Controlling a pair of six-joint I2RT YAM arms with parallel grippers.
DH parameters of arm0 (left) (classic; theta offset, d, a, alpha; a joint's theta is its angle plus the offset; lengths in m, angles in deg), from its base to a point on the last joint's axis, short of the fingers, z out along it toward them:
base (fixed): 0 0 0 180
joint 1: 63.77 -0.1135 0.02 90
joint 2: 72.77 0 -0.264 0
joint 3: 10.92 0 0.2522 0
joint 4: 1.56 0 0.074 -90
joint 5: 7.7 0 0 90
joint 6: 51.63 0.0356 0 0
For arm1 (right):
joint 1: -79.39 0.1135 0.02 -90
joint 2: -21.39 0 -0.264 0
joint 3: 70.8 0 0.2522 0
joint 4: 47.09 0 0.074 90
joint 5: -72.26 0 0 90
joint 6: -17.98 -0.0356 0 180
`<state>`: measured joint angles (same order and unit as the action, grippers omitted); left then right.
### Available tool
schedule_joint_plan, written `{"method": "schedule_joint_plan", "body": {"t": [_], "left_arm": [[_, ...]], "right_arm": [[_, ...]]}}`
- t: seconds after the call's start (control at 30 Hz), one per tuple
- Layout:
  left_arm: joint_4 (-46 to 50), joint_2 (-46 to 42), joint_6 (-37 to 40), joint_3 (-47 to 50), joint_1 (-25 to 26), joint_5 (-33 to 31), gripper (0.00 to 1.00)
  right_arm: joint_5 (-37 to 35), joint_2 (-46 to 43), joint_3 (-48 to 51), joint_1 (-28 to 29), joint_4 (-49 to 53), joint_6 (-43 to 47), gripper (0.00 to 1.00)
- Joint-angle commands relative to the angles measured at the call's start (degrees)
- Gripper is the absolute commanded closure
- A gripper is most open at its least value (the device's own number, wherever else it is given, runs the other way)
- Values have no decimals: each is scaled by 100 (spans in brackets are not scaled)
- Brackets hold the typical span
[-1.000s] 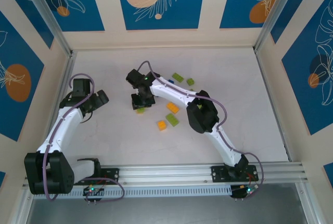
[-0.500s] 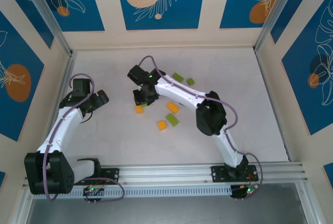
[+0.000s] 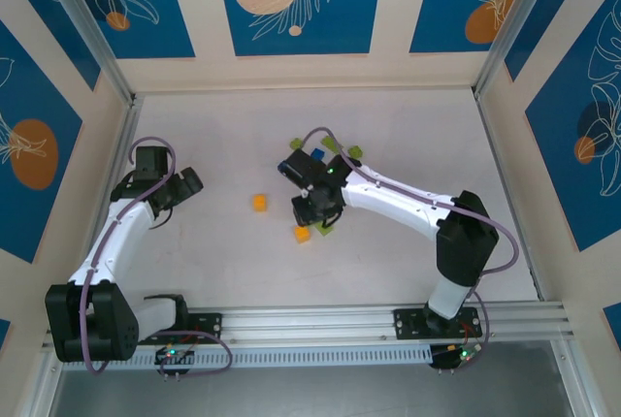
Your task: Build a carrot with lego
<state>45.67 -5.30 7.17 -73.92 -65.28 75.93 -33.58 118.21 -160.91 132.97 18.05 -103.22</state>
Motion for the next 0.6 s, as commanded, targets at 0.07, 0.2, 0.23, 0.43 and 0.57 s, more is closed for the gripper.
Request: {"method": "schedule_joint_plan", "body": {"t": [0.07, 0.2, 0.23, 0.43, 0.57], "left_arm": [[5, -38, -16, -7, -102, 71, 3], [45, -82, -13, -6, -103, 33, 3], [54, -91, -13, -7, -103, 30, 3], [72, -95, -12, -12, -107, 22, 3], [63, -76, -14, -19, -103, 31, 3]], "right_arm": [[264, -235, 389, 126, -572, -45, 65], [340, -100, 497, 131, -772, 3, 65], [359, -63, 506, 133, -840, 27, 66], [344, 161, 405, 132, -932, 112, 66], [353, 325, 350, 135, -897, 122, 66]]}}
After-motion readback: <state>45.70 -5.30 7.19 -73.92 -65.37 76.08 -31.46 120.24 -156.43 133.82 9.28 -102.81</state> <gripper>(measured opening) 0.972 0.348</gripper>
